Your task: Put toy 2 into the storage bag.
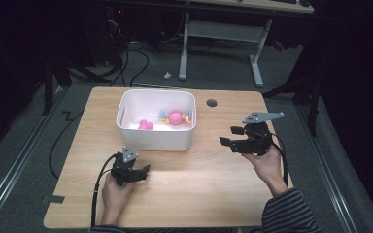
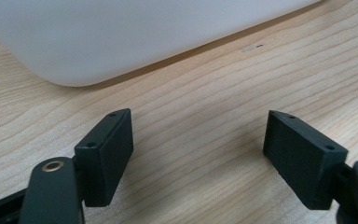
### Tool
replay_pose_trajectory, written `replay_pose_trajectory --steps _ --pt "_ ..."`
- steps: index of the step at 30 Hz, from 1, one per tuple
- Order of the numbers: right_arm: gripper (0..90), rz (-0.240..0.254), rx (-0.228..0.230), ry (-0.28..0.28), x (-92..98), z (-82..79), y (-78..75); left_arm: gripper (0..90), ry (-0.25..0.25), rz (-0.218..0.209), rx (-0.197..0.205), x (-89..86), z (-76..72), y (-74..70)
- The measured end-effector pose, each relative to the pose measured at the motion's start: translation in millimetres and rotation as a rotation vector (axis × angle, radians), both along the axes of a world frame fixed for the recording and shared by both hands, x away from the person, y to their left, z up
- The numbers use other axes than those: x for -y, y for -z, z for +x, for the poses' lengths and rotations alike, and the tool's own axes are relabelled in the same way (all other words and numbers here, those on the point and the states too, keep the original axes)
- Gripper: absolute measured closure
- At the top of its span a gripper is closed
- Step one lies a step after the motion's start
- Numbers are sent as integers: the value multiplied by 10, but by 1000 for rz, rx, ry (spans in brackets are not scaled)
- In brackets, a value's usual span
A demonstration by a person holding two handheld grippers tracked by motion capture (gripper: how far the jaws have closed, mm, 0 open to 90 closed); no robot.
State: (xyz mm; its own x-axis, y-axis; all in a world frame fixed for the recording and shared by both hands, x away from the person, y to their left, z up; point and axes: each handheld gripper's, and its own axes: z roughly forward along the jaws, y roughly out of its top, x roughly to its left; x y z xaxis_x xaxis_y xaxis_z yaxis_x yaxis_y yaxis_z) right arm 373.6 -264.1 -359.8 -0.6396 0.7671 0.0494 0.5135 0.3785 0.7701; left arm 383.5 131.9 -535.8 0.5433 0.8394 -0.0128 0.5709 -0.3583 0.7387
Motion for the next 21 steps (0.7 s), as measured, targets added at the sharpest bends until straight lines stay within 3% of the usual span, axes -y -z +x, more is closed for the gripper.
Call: replay_pose_trajectory --steps 3,9,12,21 --pt "384 28 -4 17 78 -42 64 246 0 0 0 0 0 0" --pt "387 21 2 53 194 -146 192 246 0 0 0 1 0 0" --pt "388 46 -2 75 268 -193 267 246 0 0 0 0 -1 0" --pt "391 79 -34 148 444 -249 620 246 -1 0 0 2 -2 1"
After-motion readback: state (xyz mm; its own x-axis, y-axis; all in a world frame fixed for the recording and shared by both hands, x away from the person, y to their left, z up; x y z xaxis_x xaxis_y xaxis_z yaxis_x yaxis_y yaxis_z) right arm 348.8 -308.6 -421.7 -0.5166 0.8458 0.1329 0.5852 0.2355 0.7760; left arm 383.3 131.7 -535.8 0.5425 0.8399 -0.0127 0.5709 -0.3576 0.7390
